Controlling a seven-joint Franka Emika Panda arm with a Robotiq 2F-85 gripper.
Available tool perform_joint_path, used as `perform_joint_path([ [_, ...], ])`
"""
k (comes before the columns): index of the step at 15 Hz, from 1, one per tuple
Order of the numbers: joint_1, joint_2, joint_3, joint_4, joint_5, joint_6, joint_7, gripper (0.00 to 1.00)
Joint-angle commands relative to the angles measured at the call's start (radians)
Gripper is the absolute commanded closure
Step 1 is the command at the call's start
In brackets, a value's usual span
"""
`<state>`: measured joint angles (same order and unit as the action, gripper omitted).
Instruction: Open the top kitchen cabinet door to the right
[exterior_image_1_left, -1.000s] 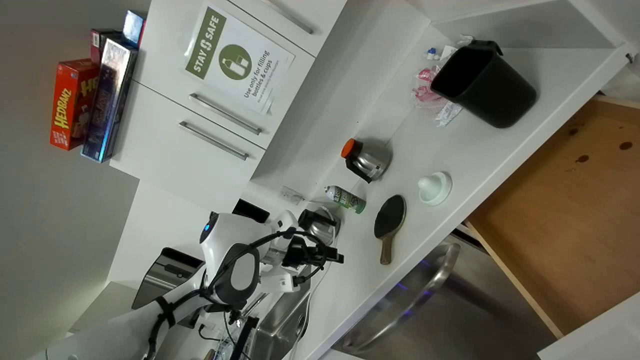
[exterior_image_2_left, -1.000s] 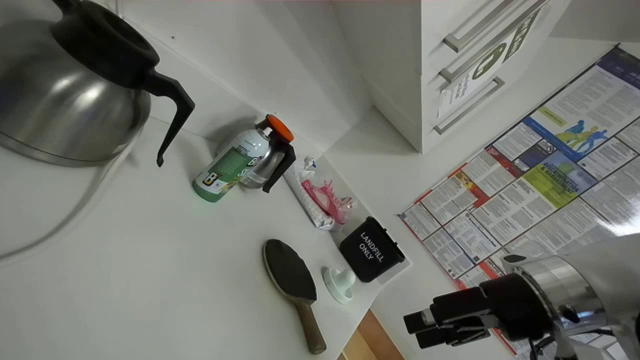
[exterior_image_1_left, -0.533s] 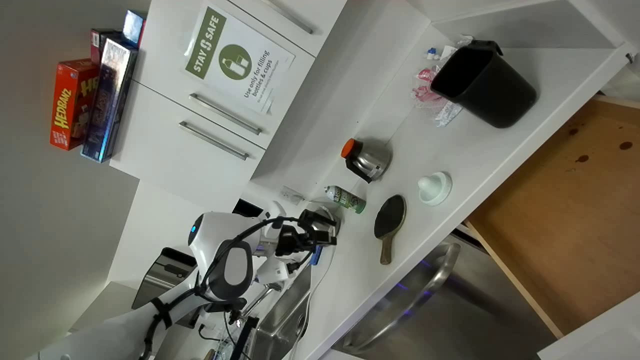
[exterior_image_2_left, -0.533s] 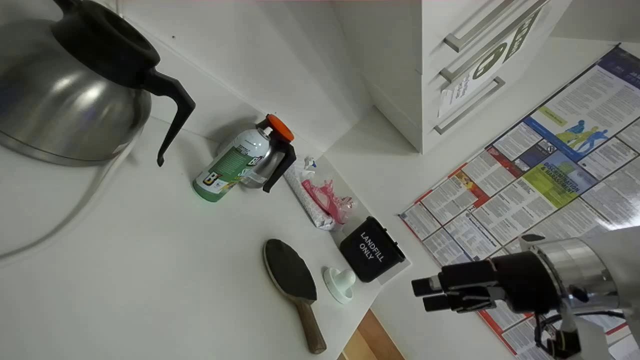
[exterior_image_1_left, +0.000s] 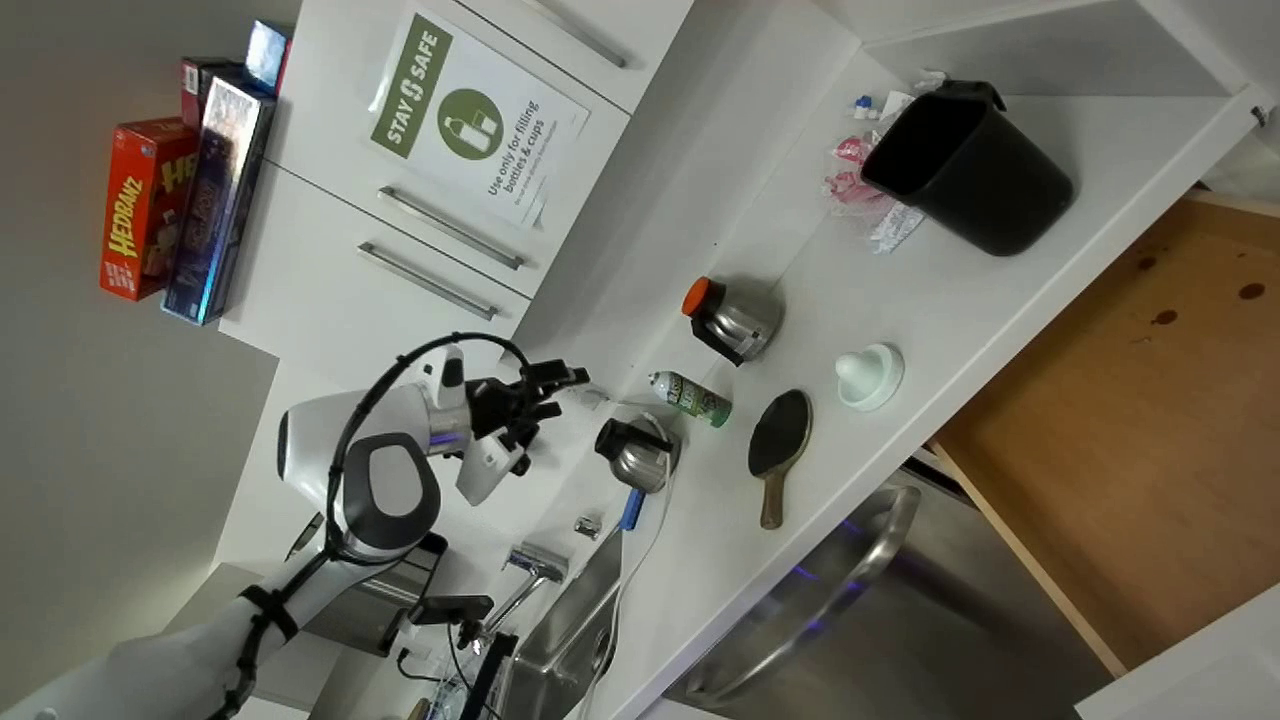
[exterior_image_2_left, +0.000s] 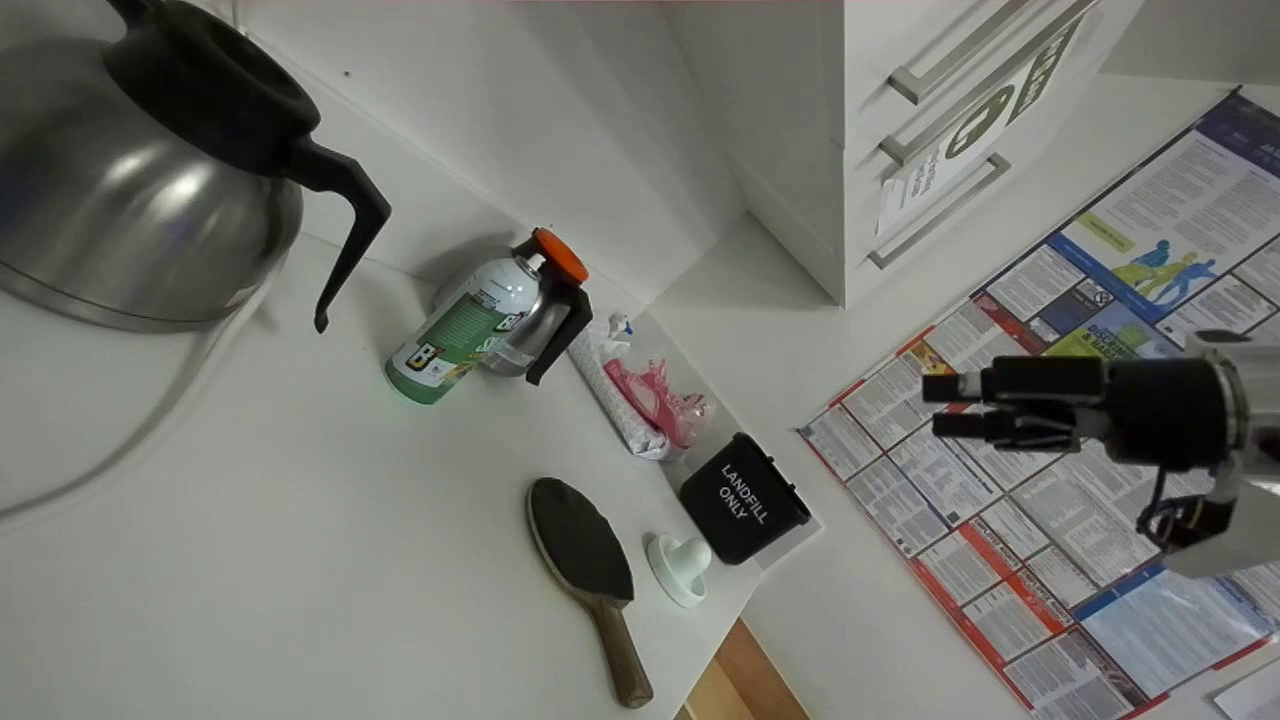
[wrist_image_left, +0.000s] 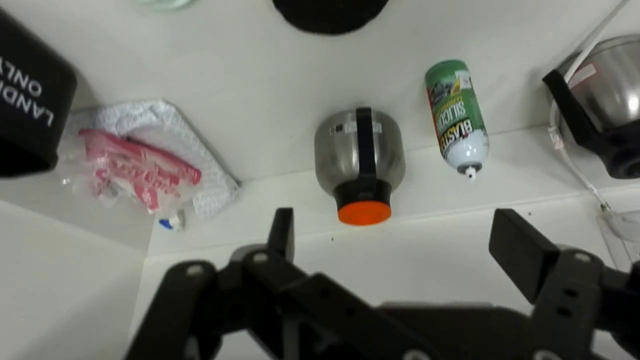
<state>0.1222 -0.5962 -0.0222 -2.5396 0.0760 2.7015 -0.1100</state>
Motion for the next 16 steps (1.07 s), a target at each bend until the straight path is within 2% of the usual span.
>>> perform_joint_path([
  [1, 0.035, 0.023, -0.038, 0.104, -0.016, 0.022, -0.107, 0.0],
  [3, 0.04, 0.014, -0.043, 0.128, -0.013, 0.007, -0.132, 0.0],
  [4, 0.006, 0.0, -0.022, 0.125, -0.035, -0.019, -0.104, 0.0],
  [5, 0.022, 0.001, -0.027, 0.11, -0.015, -0.001, -0.098, 0.0],
  [10, 0.018, 0.001, -0.027, 0.115, -0.024, -0.001, -0.098, 0.0],
  [14, 0.11, 0.062, -0.09, 0.178, 0.042, 0.137, -0.159, 0.0],
  [16, 0.18, 0.089, -0.143, 0.221, 0.069, 0.185, -0.207, 0.0],
])
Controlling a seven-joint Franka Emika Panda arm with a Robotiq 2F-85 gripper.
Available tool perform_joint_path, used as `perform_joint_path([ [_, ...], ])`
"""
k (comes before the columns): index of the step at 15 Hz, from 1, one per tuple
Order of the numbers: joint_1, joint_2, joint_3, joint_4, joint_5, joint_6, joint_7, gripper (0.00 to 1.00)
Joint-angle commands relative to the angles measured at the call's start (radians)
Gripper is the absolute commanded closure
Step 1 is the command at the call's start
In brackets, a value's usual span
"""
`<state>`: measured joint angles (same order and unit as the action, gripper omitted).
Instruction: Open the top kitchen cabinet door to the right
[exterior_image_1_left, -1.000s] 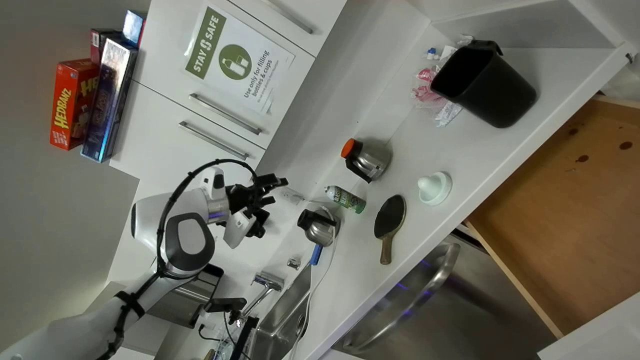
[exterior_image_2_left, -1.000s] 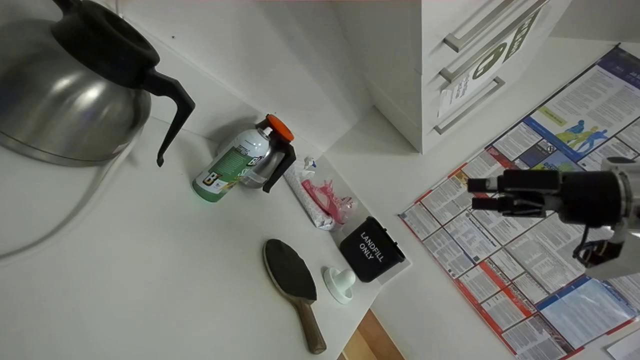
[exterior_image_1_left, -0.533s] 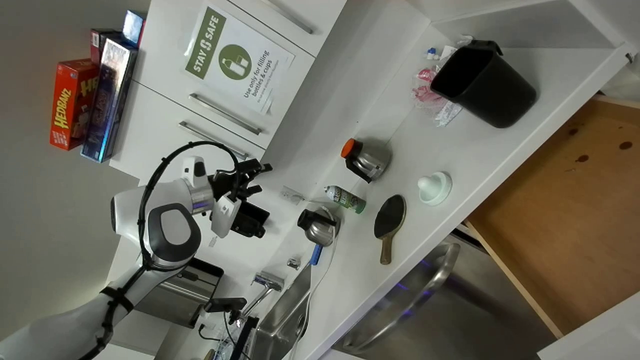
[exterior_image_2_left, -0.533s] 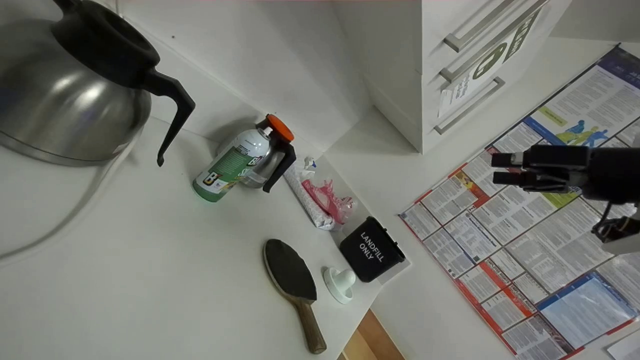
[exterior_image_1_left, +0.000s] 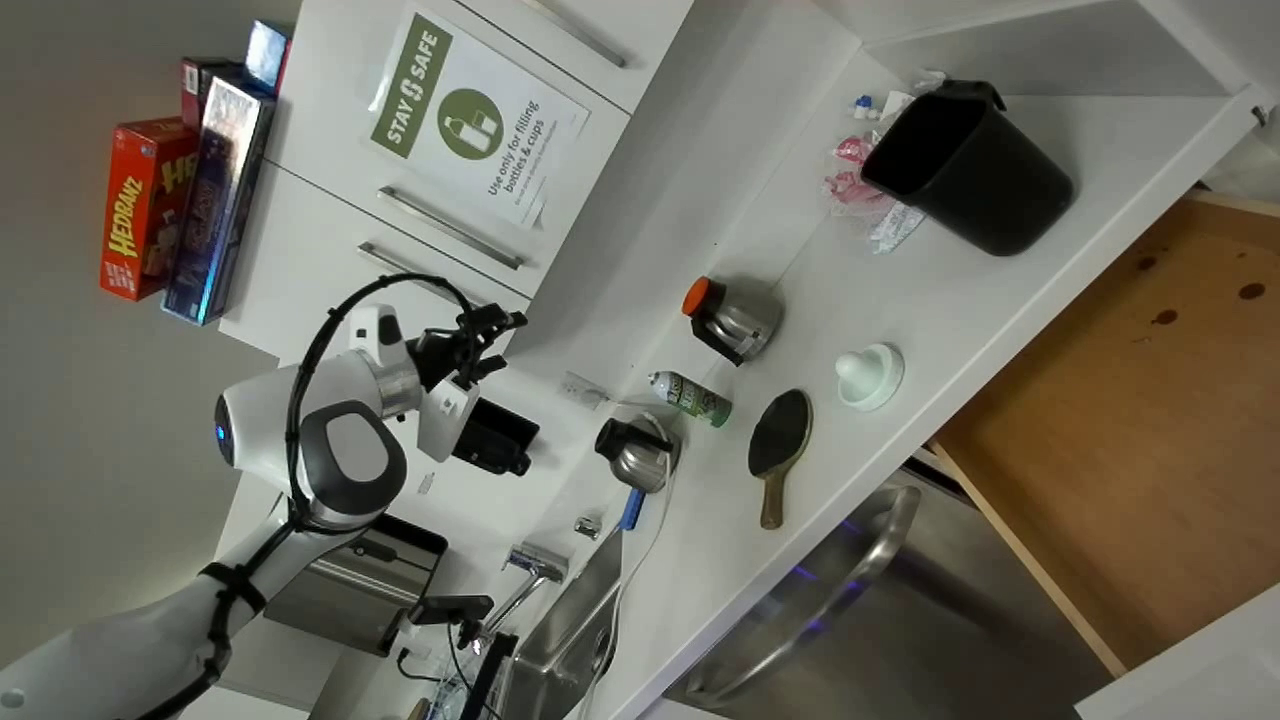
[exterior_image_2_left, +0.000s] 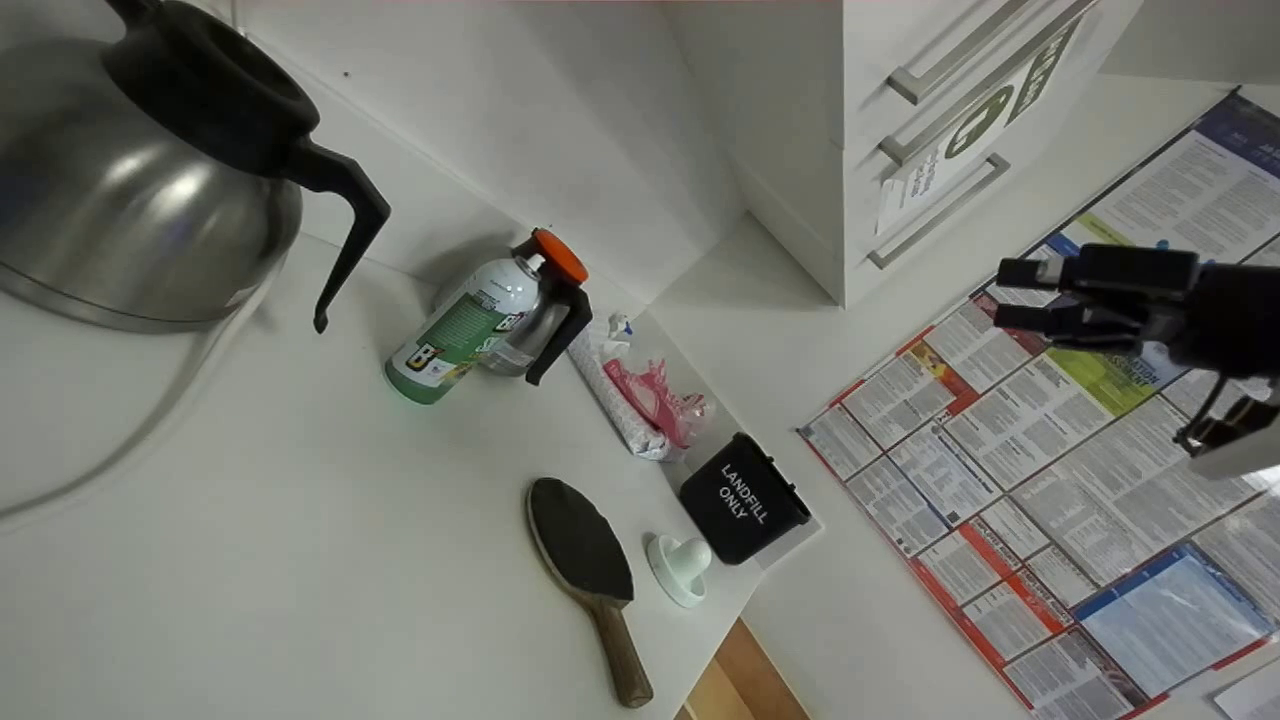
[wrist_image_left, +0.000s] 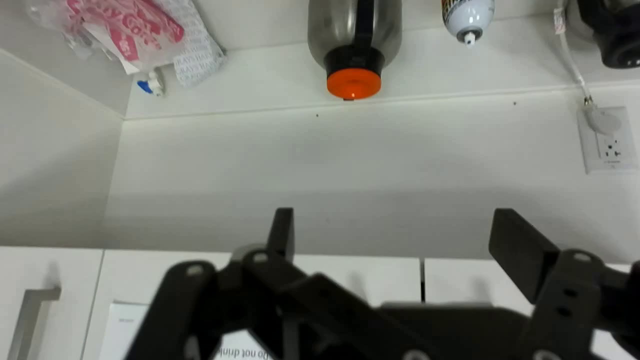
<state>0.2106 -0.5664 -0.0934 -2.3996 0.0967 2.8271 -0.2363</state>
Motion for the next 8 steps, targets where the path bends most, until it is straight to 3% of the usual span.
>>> perform_joint_path([
  [1, 0.131, 0.073, -0.102, 0.107, 0.066, 0.073, -0.11, 0.0],
  [8, 0.43, 0.175, -0.348, 0.325, 0.212, 0.1, -0.315, 0.0],
])
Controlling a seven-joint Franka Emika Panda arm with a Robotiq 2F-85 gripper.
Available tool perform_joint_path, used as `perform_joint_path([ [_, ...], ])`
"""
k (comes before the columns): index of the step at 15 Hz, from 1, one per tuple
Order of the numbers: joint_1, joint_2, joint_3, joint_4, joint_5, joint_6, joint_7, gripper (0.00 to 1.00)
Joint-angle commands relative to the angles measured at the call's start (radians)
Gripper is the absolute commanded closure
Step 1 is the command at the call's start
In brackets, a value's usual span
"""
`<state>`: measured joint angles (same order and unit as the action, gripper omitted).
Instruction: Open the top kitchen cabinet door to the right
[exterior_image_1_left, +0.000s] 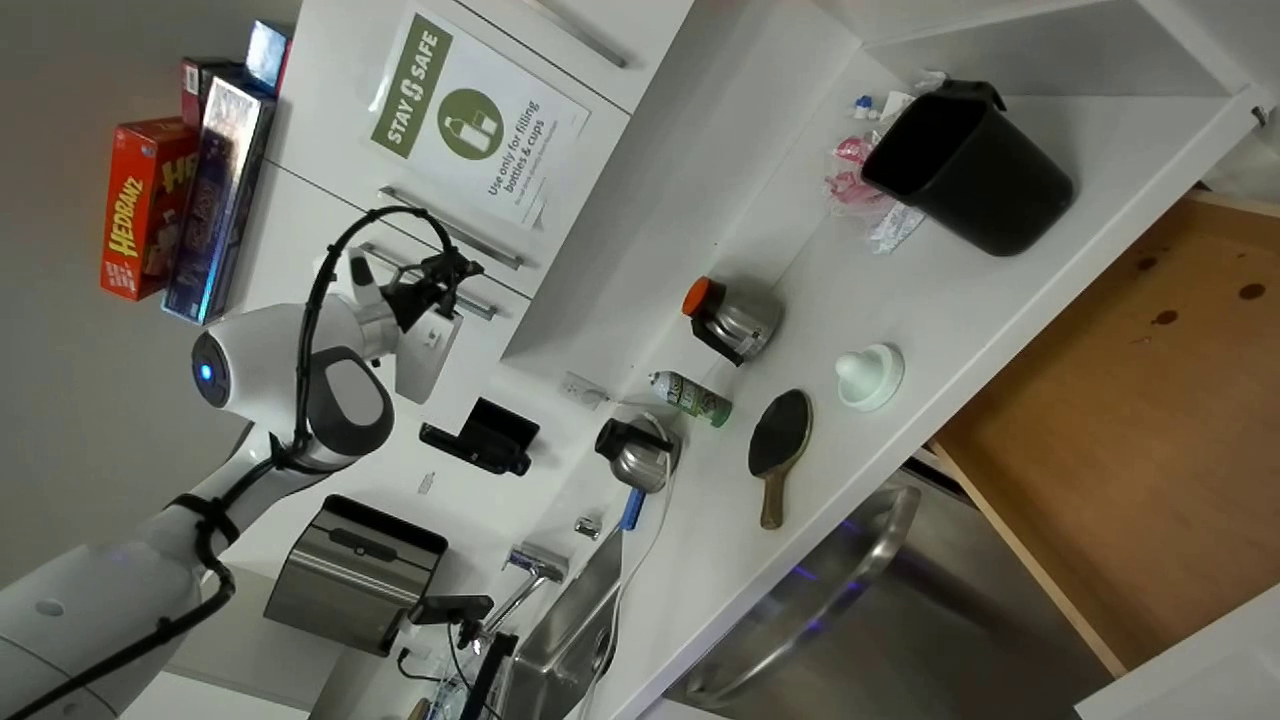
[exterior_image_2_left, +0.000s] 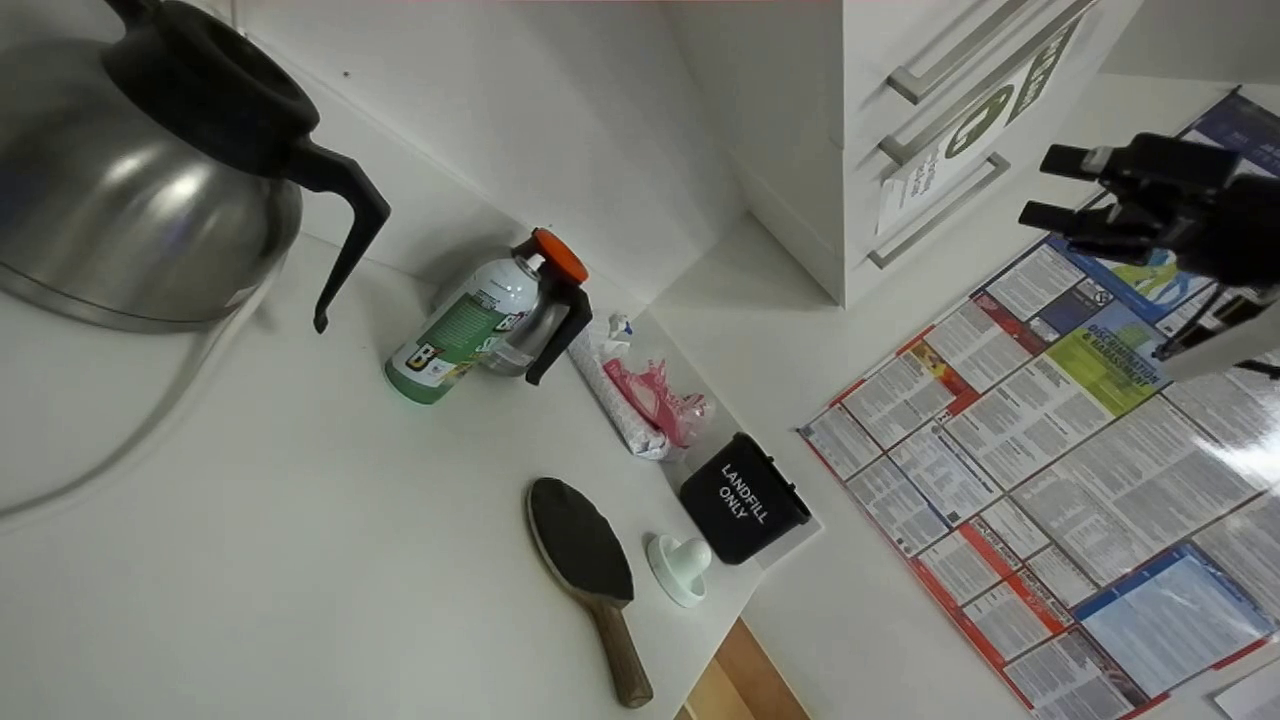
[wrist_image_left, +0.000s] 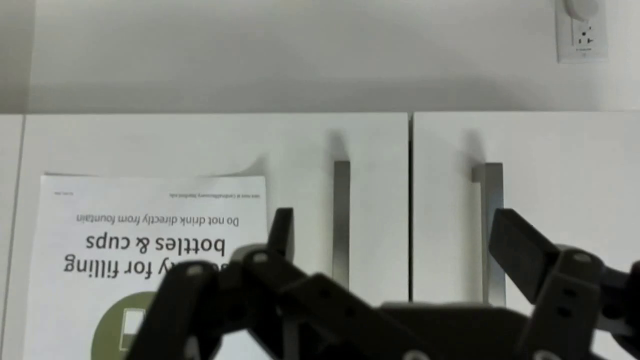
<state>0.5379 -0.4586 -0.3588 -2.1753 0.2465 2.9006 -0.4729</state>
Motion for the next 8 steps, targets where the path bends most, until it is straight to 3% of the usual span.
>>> perform_joint_path([
  [1, 0.134, 0.084, -0.109, 0.126, 0.078, 0.031, -0.098, 0.0],
  [8, 0.316, 0.191, -0.273, 0.256, 0.165, 0.057, -0.211, 0.0],
])
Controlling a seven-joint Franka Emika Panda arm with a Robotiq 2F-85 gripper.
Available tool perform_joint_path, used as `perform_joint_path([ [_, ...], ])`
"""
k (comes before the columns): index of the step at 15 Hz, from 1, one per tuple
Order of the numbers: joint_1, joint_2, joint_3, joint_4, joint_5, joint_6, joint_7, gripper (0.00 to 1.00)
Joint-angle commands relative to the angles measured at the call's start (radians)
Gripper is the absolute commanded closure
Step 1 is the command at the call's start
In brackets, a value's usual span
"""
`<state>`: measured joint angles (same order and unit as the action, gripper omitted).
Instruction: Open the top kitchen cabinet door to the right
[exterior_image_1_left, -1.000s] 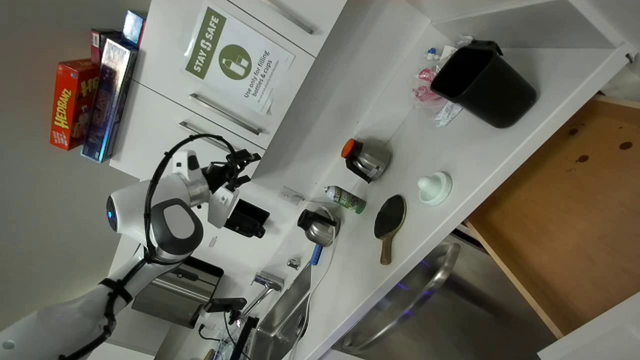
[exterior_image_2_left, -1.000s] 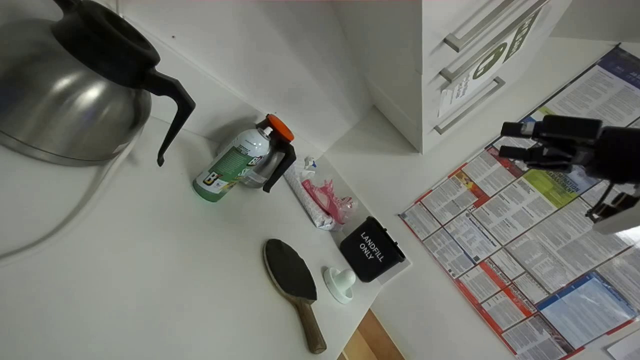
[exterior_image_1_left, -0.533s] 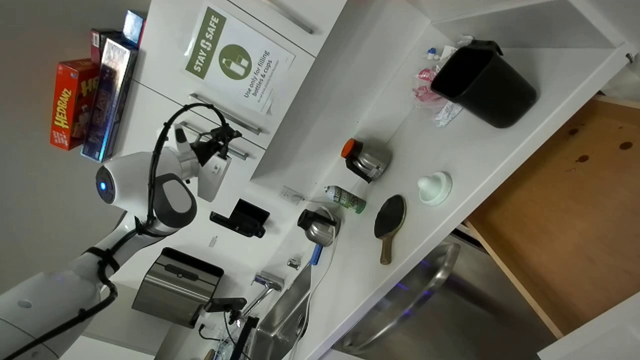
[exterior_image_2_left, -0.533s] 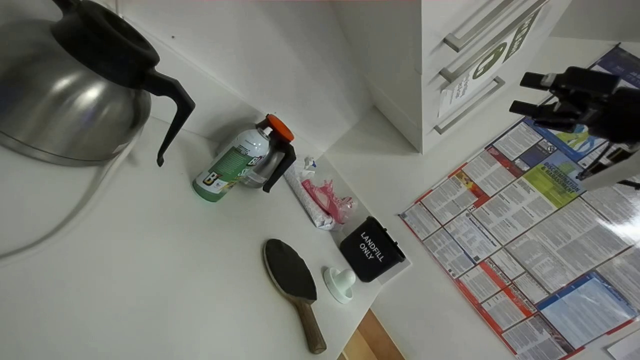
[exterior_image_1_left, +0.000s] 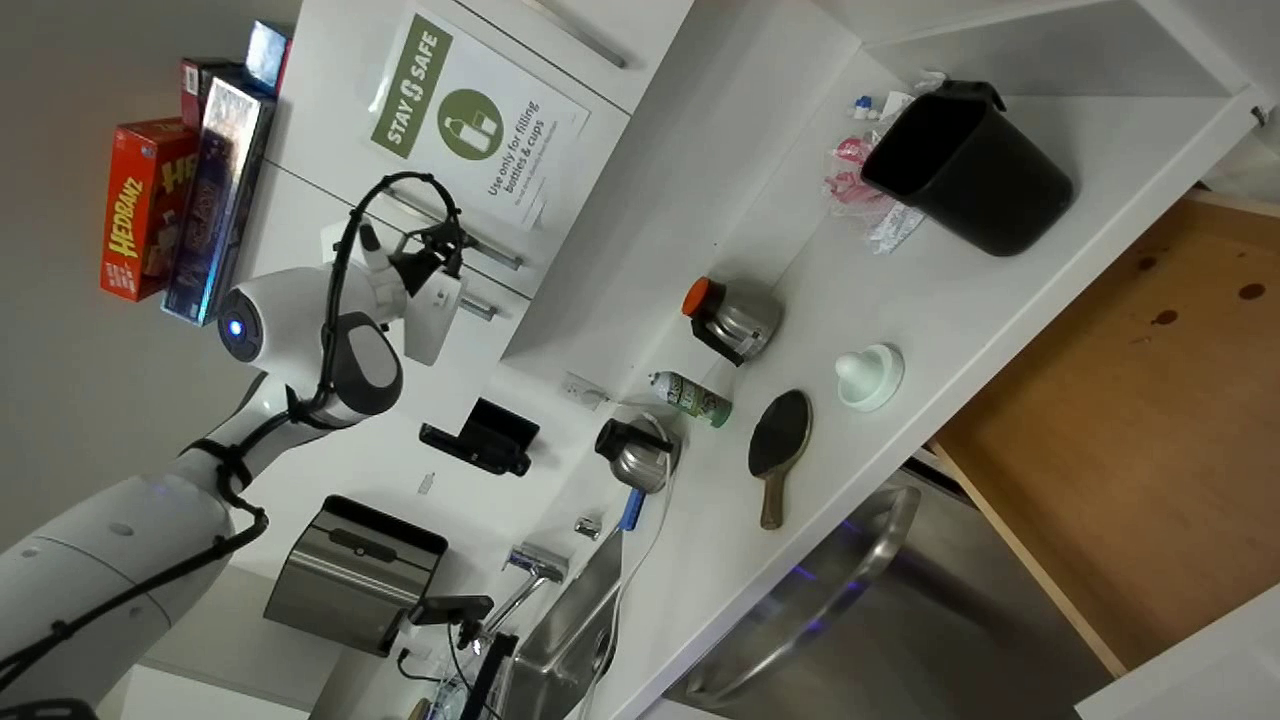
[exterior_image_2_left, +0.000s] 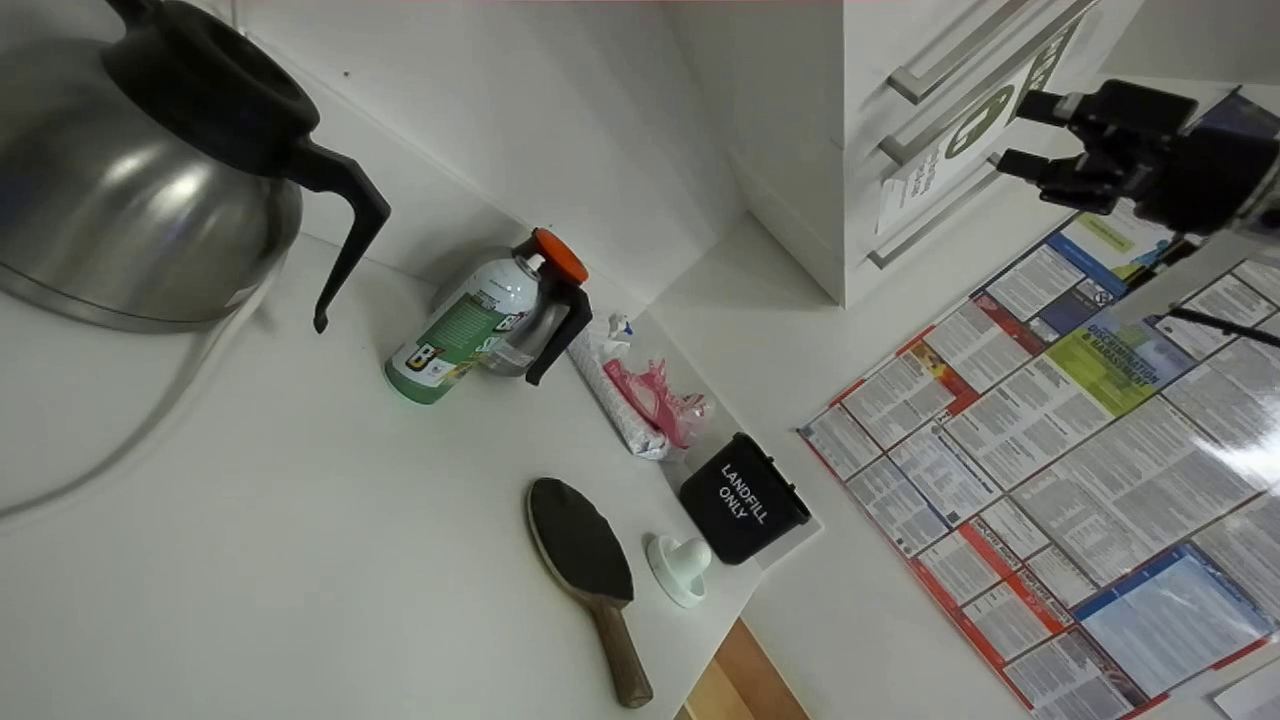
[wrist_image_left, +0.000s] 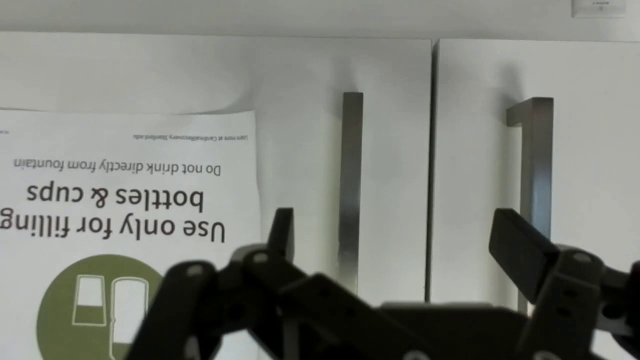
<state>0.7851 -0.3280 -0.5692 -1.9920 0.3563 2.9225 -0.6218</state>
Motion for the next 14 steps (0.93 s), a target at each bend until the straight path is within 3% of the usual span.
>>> perform_joint_path([
  [1, 0.089, 0.074, -0.084, 0.089, 0.068, 0.036, -0.075, 0.0],
  [14, 0.341, 0.146, -0.321, 0.214, 0.321, 0.034, -0.301, 0.0],
])
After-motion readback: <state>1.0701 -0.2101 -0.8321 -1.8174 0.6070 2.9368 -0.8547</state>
